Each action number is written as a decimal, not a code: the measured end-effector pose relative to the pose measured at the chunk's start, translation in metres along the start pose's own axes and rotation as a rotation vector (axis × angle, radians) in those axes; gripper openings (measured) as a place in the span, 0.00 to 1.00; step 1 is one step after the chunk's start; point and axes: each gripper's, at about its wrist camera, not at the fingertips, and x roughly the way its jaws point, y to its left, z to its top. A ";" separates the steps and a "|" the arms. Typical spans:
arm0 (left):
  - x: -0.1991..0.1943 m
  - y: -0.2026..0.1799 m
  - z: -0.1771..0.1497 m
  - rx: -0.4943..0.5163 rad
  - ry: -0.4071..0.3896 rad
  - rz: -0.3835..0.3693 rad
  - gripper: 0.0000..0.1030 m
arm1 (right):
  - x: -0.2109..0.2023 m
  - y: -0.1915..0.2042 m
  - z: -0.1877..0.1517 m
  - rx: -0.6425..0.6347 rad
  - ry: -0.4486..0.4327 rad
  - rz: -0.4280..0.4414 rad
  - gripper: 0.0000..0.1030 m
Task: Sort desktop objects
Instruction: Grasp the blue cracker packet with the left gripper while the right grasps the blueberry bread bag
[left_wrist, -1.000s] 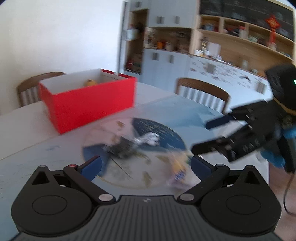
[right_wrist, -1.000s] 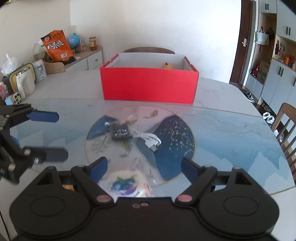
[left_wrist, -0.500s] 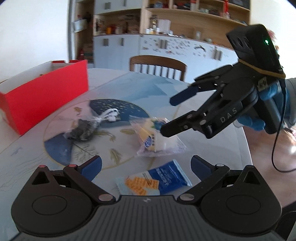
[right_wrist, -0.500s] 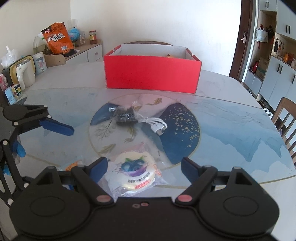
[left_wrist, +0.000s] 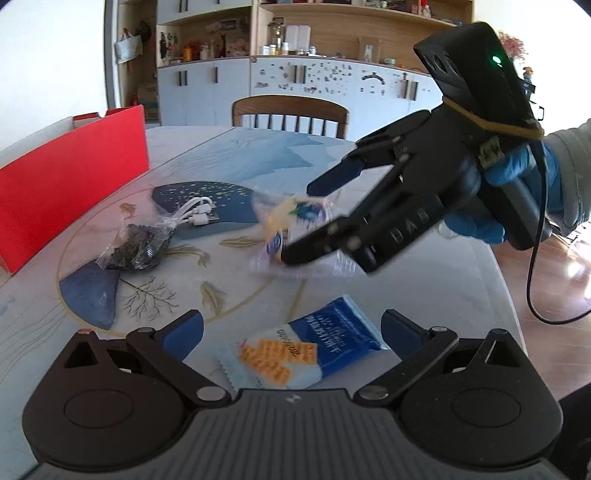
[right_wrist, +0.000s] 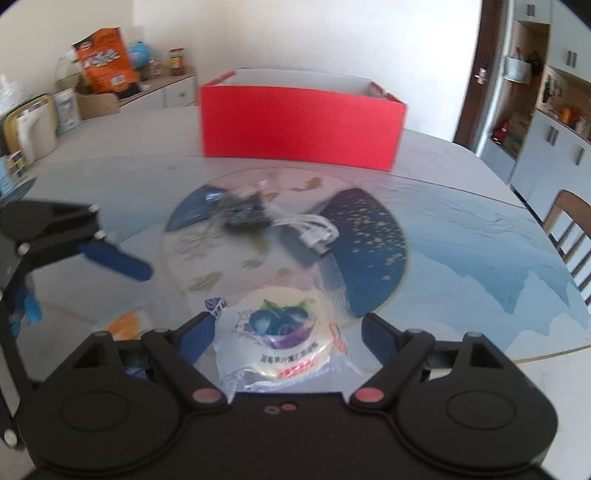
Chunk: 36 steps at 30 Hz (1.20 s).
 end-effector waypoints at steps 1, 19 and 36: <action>0.001 0.000 -0.001 -0.003 -0.002 -0.001 1.00 | 0.002 -0.003 0.001 0.002 -0.001 -0.013 0.85; 0.006 -0.016 -0.012 0.008 0.026 0.083 0.98 | -0.003 -0.033 0.006 0.057 -0.006 -0.063 0.85; 0.034 -0.032 0.015 -0.163 0.066 0.277 0.92 | 0.017 -0.032 0.007 0.047 0.002 -0.029 0.92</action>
